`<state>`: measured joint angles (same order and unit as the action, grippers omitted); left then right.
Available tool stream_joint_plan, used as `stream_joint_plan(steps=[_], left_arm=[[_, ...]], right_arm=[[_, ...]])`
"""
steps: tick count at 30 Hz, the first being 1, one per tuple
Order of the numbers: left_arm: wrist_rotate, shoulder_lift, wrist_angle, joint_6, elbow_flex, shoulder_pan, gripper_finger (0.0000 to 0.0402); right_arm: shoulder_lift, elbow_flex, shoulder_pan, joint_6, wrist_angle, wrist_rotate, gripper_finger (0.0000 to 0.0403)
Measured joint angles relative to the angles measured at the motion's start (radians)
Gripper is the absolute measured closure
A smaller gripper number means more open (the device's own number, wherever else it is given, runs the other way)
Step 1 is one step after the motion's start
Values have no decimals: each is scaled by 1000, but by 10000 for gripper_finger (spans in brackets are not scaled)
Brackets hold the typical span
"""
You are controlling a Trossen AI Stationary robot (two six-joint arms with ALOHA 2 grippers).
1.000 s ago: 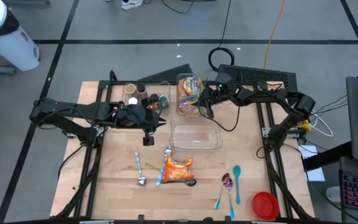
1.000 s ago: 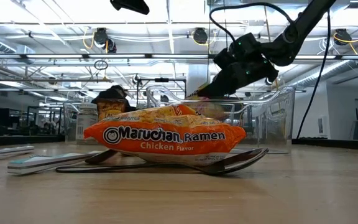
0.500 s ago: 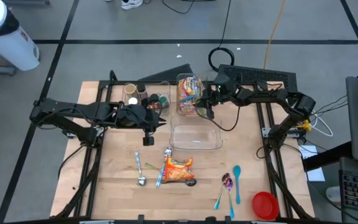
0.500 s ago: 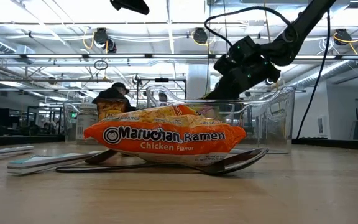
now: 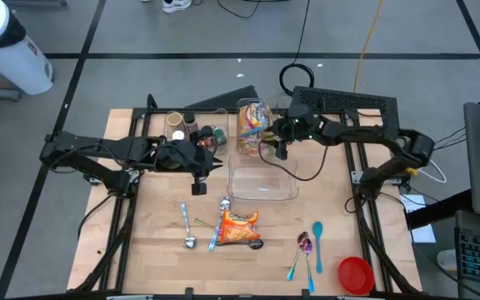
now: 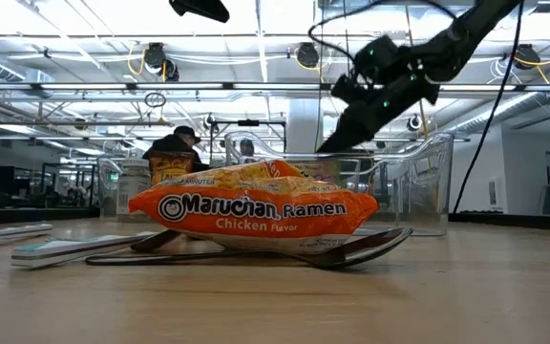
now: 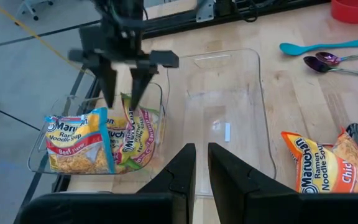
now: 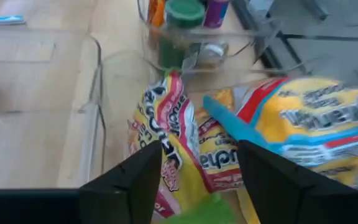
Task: Pick & Place Food Item
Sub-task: Put the green noodle pack into the top right transparent container, then put the orange noodle pack into the top transparent container
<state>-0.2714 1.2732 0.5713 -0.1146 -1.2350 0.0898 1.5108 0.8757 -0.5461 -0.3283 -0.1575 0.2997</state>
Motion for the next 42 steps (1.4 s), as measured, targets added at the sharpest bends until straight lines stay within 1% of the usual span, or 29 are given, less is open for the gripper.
stream_joint_plan(steps=[4,8,12,17,23,28,31,37,42], left_arm=[[11,2,-1,0,0,0,350],[28,19,-11,16,0,0,350],[71,55,-45,91,0,0,350],[168,127,-47,123,0,0,350],[275,234,-51,194,0,11,350],[302,331,-51,318,0,50,350],[308,385,-53,379,0,80,350],[326,468,-73,391,0,155,350],[309,482,-197,388,0,227,350]], right_arm=[[-88,1,35,16,78,-65,184],[-198,1,77,139,158,-64,176],[-300,1,141,262,256,-62,175],[-388,1,259,300,355,-60,185],[-411,1,405,317,373,-62,196],[-411,1,491,339,366,-65,200],[-411,1,525,354,358,-65,200],[-411,1,572,374,358,-67,204],[-411,1,595,393,358,-68,204]])
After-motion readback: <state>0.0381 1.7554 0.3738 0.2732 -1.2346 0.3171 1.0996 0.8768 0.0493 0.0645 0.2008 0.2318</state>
